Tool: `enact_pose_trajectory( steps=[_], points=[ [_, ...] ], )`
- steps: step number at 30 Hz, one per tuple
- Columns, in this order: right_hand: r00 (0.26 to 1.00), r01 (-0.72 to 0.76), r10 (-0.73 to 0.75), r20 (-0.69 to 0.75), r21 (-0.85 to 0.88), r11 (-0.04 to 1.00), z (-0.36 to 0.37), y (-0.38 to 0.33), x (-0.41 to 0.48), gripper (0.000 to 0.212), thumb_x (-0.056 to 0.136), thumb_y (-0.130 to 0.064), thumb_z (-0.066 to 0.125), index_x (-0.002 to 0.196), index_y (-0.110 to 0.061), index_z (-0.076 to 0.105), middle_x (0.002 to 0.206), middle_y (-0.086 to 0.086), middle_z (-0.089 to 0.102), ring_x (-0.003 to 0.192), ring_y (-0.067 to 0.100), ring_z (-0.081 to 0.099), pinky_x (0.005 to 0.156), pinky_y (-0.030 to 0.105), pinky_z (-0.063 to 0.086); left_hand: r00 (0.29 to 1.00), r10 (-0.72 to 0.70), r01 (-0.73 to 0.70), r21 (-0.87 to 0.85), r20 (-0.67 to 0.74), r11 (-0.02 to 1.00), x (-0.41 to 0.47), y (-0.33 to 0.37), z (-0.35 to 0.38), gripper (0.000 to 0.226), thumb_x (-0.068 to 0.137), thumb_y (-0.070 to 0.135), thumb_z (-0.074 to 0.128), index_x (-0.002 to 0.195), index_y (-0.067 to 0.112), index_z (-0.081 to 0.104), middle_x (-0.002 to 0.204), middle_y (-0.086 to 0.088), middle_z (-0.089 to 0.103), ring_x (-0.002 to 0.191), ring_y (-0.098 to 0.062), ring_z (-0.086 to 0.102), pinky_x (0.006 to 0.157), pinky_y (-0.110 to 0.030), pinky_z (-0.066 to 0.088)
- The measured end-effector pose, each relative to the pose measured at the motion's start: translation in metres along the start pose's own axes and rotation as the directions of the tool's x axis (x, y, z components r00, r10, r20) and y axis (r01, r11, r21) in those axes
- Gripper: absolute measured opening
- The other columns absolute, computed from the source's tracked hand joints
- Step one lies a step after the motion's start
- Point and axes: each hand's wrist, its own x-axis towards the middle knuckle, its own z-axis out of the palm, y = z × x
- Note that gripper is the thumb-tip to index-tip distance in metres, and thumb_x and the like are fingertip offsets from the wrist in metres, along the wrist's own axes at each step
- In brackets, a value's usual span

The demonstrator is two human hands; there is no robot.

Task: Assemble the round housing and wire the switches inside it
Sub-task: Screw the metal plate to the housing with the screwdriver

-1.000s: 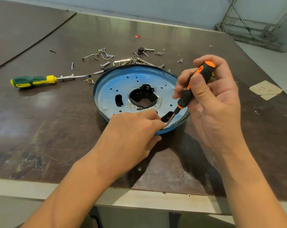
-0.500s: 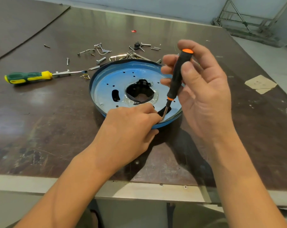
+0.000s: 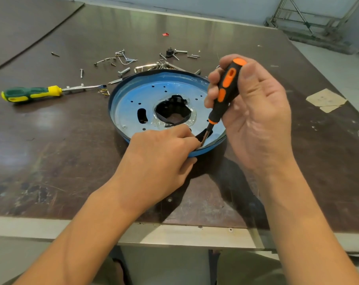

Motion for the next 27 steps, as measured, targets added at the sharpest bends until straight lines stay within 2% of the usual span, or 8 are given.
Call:
enact_pose_trajectory(
  steps=[4, 7, 10, 14, 16, 20, 23, 27],
  points=[
    [0.995, 0.071, -0.077, -0.058, -0.091, 0.993, 0.0012, 0.0033, 0.0004, 0.023, 0.091, 0.000, 0.065, 0.098, -0.013, 0.048, 0.086, 0.011, 0.064, 0.065, 0.020, 0.061, 0.064, 0.035, 0.051, 1.000, 0.009, -0.009, 0.001, -0.007, 1.000, -0.0001, -0.0013, 0.0014, 0.032, 0.091, 0.044, 0.057, 0.119, 0.032, 0.066, 0.117, 0.015, 0.063, 0.088, -0.016, 0.067, 0.065, -0.033, 0.055],
    [0.999, 0.039, -0.040, -0.024, -0.051, 0.998, 0.0039, 0.0016, -0.0007, 0.008, 0.099, -0.013, 0.052, 0.106, -0.012, 0.049, 0.082, 0.007, 0.061, 0.064, 0.018, 0.052, 0.064, 0.032, 0.045, 1.000, 0.011, -0.011, -0.001, -0.008, 1.000, -0.0003, -0.0014, 0.0022, 0.032, 0.090, 0.045, 0.056, 0.119, 0.033, 0.065, 0.117, 0.015, 0.062, 0.089, -0.017, 0.067, 0.064, -0.038, 0.056],
    [1.000, -0.012, 0.013, -0.019, 0.015, 1.000, -0.0001, -0.0015, -0.0016, 0.033, 0.108, -0.021, 0.031, 0.118, -0.001, 0.056, 0.092, 0.014, 0.065, 0.076, 0.021, 0.054, 0.072, 0.033, 0.047, 1.000, 0.012, -0.012, -0.001, -0.010, 1.000, -0.0001, -0.0015, 0.0028, 0.031, 0.090, 0.044, 0.058, 0.117, 0.032, 0.067, 0.116, 0.014, 0.063, 0.089, -0.016, 0.067, 0.064, -0.037, 0.056],
    [0.998, 0.063, -0.063, 0.004, -0.132, 0.989, 0.0033, -0.0012, -0.0033, 0.008, 0.097, -0.005, 0.055, 0.102, -0.005, 0.062, 0.097, 0.012, 0.068, 0.082, 0.022, 0.062, 0.071, 0.037, 0.051, 1.000, 0.013, -0.013, -0.006, -0.013, 1.000, 0.0004, -0.0018, 0.0025, 0.031, 0.089, 0.043, 0.060, 0.116, 0.031, 0.068, 0.115, 0.014, 0.064, 0.088, -0.015, 0.068, 0.062, -0.035, 0.056],
    [0.995, 0.092, -0.095, -0.011, -0.164, 0.982, 0.0047, 0.0002, -0.0027, 0.014, 0.090, -0.001, 0.065, 0.096, -0.011, 0.058, 0.094, 0.011, 0.070, 0.080, 0.023, 0.066, 0.072, 0.044, 0.050, 1.000, 0.017, -0.017, -0.007, -0.010, 1.000, 0.0003, -0.0015, 0.0030, 0.032, 0.090, 0.043, 0.061, 0.118, 0.032, 0.068, 0.115, 0.015, 0.064, 0.088, -0.014, 0.068, 0.063, -0.033, 0.056],
    [0.994, 0.105, -0.102, 0.030, -0.127, 0.986, 0.0034, 0.0005, -0.0015, 0.007, 0.098, -0.008, 0.055, 0.103, -0.011, 0.053, 0.080, 0.006, 0.061, 0.068, 0.019, 0.055, 0.065, 0.034, 0.045, 1.000, 0.021, -0.021, -0.004, -0.011, 1.000, -0.0001, -0.0019, 0.0032, 0.032, 0.090, 0.044, 0.059, 0.119, 0.032, 0.067, 0.116, 0.015, 0.063, 0.089, -0.014, 0.067, 0.062, -0.035, 0.056],
    [0.998, 0.054, -0.054, 0.017, -0.033, 0.998, 0.0005, -0.0018, -0.0026, 0.027, 0.106, -0.015, 0.036, 0.118, -0.003, 0.057, 0.090, 0.007, 0.062, 0.082, 0.019, 0.055, 0.072, 0.034, 0.046, 1.000, 0.024, -0.024, -0.004, -0.013, 1.000, 0.0004, -0.0022, 0.0032, 0.032, 0.089, 0.044, 0.060, 0.118, 0.031, 0.068, 0.115, 0.014, 0.064, 0.088, -0.014, 0.067, 0.062, -0.035, 0.057],
    [0.997, 0.077, -0.076, 0.016, -0.114, 0.990, 0.0011, -0.0033, -0.0028, 0.013, 0.097, -0.005, 0.053, 0.104, -0.006, 0.064, 0.096, 0.005, 0.066, 0.091, 0.020, 0.061, 0.081, 0.038, 0.052, 1.000, 0.026, -0.026, -0.013, -0.008, 1.000, 0.0009, -0.0028, 0.0042, 0.033, 0.090, 0.044, 0.058, 0.119, 0.032, 0.066, 0.117, 0.014, 0.063, 0.091, -0.015, 0.067, 0.064, -0.036, 0.057]
  ],
)
